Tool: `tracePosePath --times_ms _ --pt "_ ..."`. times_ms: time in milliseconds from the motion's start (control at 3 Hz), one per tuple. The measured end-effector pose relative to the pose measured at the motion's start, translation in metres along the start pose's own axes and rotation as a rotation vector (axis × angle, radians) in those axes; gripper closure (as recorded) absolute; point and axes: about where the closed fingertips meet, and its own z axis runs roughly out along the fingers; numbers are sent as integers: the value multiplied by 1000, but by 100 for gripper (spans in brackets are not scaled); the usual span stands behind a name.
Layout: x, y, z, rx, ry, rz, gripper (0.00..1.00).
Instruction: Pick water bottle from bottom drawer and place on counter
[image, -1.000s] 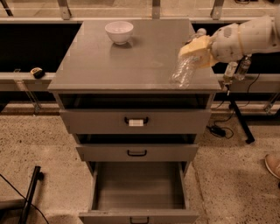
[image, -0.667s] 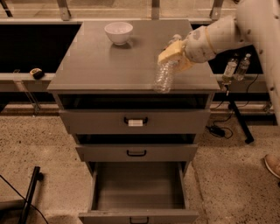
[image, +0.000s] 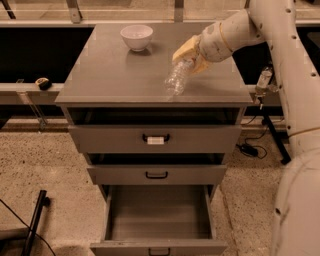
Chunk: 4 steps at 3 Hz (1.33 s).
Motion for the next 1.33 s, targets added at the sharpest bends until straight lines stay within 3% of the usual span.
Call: tracePosePath --times_ms 333,1333 --pt "31 6 0 35 68 86 73" --pt "31 6 0 35 68 86 0"
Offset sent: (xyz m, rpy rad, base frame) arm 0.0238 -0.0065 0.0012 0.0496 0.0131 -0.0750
